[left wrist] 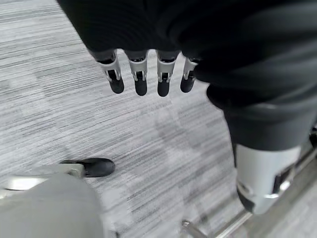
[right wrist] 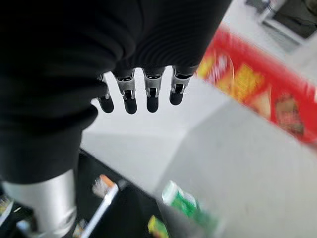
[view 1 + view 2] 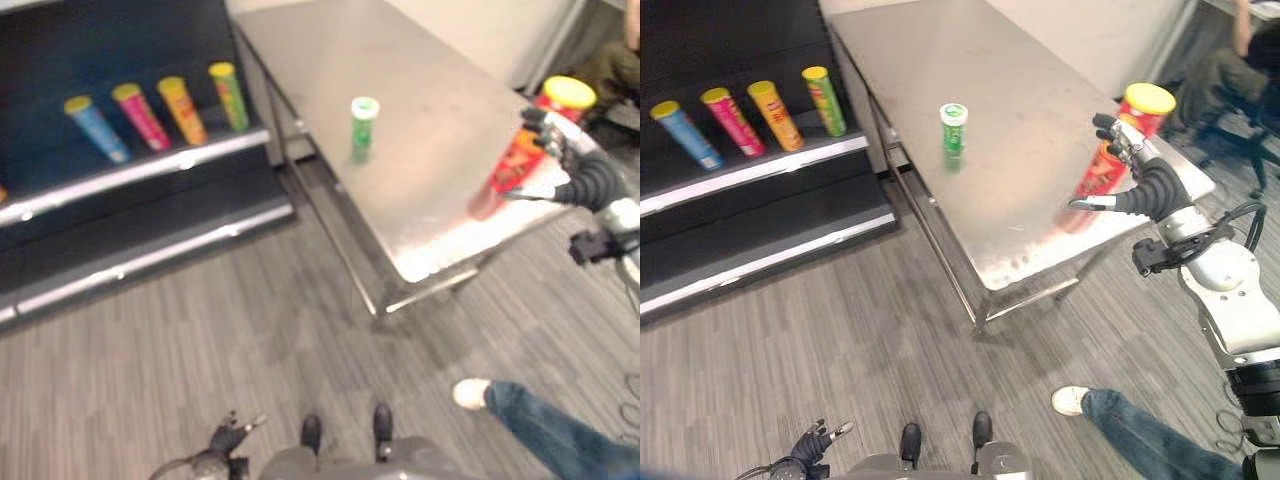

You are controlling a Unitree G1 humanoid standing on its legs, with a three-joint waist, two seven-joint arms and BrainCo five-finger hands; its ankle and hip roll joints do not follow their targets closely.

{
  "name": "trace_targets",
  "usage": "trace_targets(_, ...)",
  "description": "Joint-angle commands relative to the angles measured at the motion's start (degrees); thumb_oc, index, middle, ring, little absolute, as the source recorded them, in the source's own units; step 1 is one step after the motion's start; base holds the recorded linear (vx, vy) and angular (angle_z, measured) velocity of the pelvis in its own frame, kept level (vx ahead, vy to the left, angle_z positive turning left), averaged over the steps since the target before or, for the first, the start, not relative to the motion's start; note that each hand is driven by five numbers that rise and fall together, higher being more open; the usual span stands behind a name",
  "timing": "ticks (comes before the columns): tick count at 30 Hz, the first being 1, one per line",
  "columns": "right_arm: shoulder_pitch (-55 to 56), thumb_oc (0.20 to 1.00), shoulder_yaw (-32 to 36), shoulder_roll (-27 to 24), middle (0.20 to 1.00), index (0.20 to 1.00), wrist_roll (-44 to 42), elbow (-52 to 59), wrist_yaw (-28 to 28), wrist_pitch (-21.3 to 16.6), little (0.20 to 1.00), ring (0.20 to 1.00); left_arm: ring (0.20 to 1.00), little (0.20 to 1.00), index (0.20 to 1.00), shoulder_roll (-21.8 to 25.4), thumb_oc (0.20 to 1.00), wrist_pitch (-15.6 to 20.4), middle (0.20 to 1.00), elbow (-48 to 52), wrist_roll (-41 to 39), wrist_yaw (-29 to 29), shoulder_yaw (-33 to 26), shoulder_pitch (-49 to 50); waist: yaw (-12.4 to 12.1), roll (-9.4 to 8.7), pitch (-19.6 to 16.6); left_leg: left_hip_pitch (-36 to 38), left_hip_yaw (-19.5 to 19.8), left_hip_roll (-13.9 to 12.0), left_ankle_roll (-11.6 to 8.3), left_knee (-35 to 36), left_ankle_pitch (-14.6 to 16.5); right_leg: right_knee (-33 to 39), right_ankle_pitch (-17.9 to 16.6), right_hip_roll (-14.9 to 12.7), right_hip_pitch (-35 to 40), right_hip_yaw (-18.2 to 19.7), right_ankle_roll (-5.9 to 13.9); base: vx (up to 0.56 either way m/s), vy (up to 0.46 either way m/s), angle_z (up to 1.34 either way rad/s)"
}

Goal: Put the goods on the table back onto the shelves and tidy them up.

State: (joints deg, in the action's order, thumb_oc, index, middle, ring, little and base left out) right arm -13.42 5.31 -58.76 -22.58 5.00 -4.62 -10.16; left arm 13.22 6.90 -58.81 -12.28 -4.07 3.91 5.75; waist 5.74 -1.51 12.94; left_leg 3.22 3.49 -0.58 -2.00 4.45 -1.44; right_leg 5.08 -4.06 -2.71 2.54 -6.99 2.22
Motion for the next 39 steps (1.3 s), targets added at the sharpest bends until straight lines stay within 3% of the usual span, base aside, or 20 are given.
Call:
trace_targets(1, 0.0, 1.0, 5.1, -0.7, 1.0, 1.0, 3.5, 0.2, 4.6, -4.3, 1.0, 1.0, 1.0, 1.0, 1.0, 2.0, 1.0, 1.3, 1.0, -0.8, 1.6, 0.1, -0.4, -2.1, -0.6, -1.5, -2.3, -0.9, -6.0, -5.6, -4.32, -10.9, 11.2, -8.5, 10.9, -5.7, -0.6, -0.8, 7.27, -0.01, 0.053, -0.18)
trace_targets(4, 1.0, 1.0, 8.6, 0.4, 1.0, 1.0, 8.2, -5.0, 9.8, -3.0, 1.0, 1.0, 1.0, 1.0, 1.0, 2.8, 1.0, 1.5, 1.0, 1.2, 0.8, -0.7, -1.2, -2.2, -0.6, -2.13, -2.0, -1.9, -5.1, -4.9, -3.97, -12.4, 12.2, -8.9, 10.4, -6.0, -2.0, 0.4, 7.56, -0.05, 0.046, -0.11)
trace_targets(7, 0.1, 1.0, 8.3, 0.1, 1.0, 1.0, 9.9, -7.0, 11.3, -2.4, 1.0, 1.0, 1.0, 1.0, 1.0, 2.9, 1.0, 1.4, 1.0, 1.9, 0.3, -0.8, -1.3, -2.2, -0.9, -2.34, -1.8, -2.4, -4.3, -4.5, -3.73, -13.0, 12.5, -9.2, 10.2, -6.0, -2.5, 0.9, 7.63, -0.05, 0.045, -0.13)
trace_targets(13, -6.7, 1.0, 3.0, -2.4, 1.0, 1.0, 10.2, -16.8, 12.9, -0.5, 1.0, 1.0, 1.0, 1.0, 1.0, 4.0, 1.0, 1.4, 1.0, 2.4, -0.9, -0.5, -0.4, -1.4, -2.2, -2.61, -0.6, -2.8, -2.4, -1.5, -1.77, -15.3, 14.9, -14.6, 10.3, -8.4, -4.4, 2.4, 8.92, -0.02, 0.103, -0.12)
trace_targets(15, -11.9, 1.0, -1.1, -4.0, 1.0, 1.0, 10.0, -21.3, 13.6, 0.2, 1.0, 1.0, 1.0, 1.0, 1.0, 5.0, 1.0, 1.4, 1.0, 3.1, -1.0, -0.3, 0.1, -1.1, -3.0, -2.42, 0.7, -2.0, -2.3, -0.2, -0.12, -16.1, 16.1, -20.8, 9.1, -10.3, -6.9, 3.3, 9.32, 0.04, 0.116, -0.09)
trace_targets(17, -13.6, 1.0, -2.3, -4.1, 1.0, 1.0, 9.1, -23.4, 13.6, 0.2, 1.0, 1.0, 1.0, 1.0, 1.0, 5.6, 1.0, 1.4, 1.0, 2.9, -0.7, -0.3, 0.6, -1.1, -3.2, -2.28, 1.3, -1.2, -2.0, 0.1, 0.15, -16.1, 16.7, -23.5, 8.1, -11.2, -8.0, 3.6, 9.31, 0.08, 0.026, 0.05)
trace_targets(19, -15.5, 1.0, -3.1, -5.0, 1.0, 1.0, 7.7, -25.5, 14.0, 0.2, 1.0, 1.0, 1.0, 1.0, 1.0, 6.3, 1.0, 1.5, 1.0, 3.1, -1.1, -0.2, 0.6, -1.1, -3.0, -1.97, 2.0, -0.3, -1.3, -0.7, -0.24, -15.3, 16.5, -22.7, 7.9, -10.1, -10.6, 4.4, 8.85, 0.11, -0.073, 0.12)
trace_targets(22, -15.9, 1.0, -3.0, -6.6, 1.0, 1.0, 4.7, -27.6, 14.3, 0.0, 1.0, 1.0, 1.0, 1.0, 1.0, 7.6, 1.0, 1.1, 1.0, 3.5, -1.7, 0.0, 1.4, -2.4, -1.7, -2.46, 2.4, 0.8, 0.0, -1.3, -1.71, -14.0, 16.2, -15.5, 8.3, -6.9, -12.9, 5.8, 9.39, 0.11, -0.139, 0.1)
trace_targets(24, -16.4, 1.0, -2.4, -7.4, 1.0, 1.0, 4.5, -28.1, 14.1, 0.2, 1.0, 1.0, 1.0, 1.0, 1.0, 7.8, 1.0, 1.4, 1.0, 3.6, -1.8, 0.0, 0.9, -2.4, -1.7, -2.52, 2.4, 1.2, 0.5, -1.8, -2.16, -14.1, 16.5, -14.1, 8.3, -6.8, -12.0, 5.4, 9.57, 0.08, -0.104, 0.25)
trace_targets(26, -15.3, 1.0, -1.4, -8.4, 1.0, 1.0, 2.7, -28.1, 13.5, 0.1, 1.0, 1.0, 1.0, 1.0, 1.0, 7.5, 1.0, 1.5, 1.0, 4.1, -1.9, 0.4, 1.5, -2.2, -1.2, -3.1, 1.2, 1.2, 0.6, -4.2, -4.08, -14.2, 15.7, -12.2, 8.4, -6.2, -10.0, 4.0, 8.82, 0.16, -0.254, 0.4)
trace_targets(31, -13.2, 1.0, 0.8, -10.6, 1.0, 1.0, 1.9, -26.7, 12.9, -0.7, 1.0, 1.0, 1.0, 1.0, 1.0, 6.5, 1.0, 1.5, 1.0, 4.7, -1.6, 0.6, 2.5, -2.0, -0.4, -2.19, -0.2, 1.2, 1.9, -7.6, -6.22, -13.4, 12.9, -11.9, 9.6, -4.8, -8.1, 1.4, 7.5, 0.11, -0.17, 0.38)
trace_targets(34, -14.2, 1.0, 0.9, -11.3, 1.0, 1.0, 0.2, -26.6, 13.0, -1.3, 1.0, 1.0, 1.0, 1.0, 1.0, 6.0, 1.0, 1.4, 1.0, 4.8, -1.2, 0.7, 3.3, -2.2, -0.3, -1.66, -0.5, 1.4, 2.6, -8.7, -6.88, -12.6, 11.1, -12.6, 10.7, -4.2, -7.8, 0.7, 6.81, 0.06, -0.093, 0.13)
trace_targets(39, -16.4, 1.0, -2.3, -13.8, 1.0, 1.0, -5.8, -28.8, 8.4, -1.1, 1.0, 1.0, 1.0, 1.0, 1.0, 6.2, 1.0, 1.6, 1.0, 4.7, -1.4, 1.3, 4.0, -2.0, -0.3, -1.38, -0.8, 1.5, 3.4, -9.7, -8.0, -11.0, 8.6, -12.8, 11.4, -3.7, -7.2, -0.6, 6.23, 0.04, -0.064, 0.15)
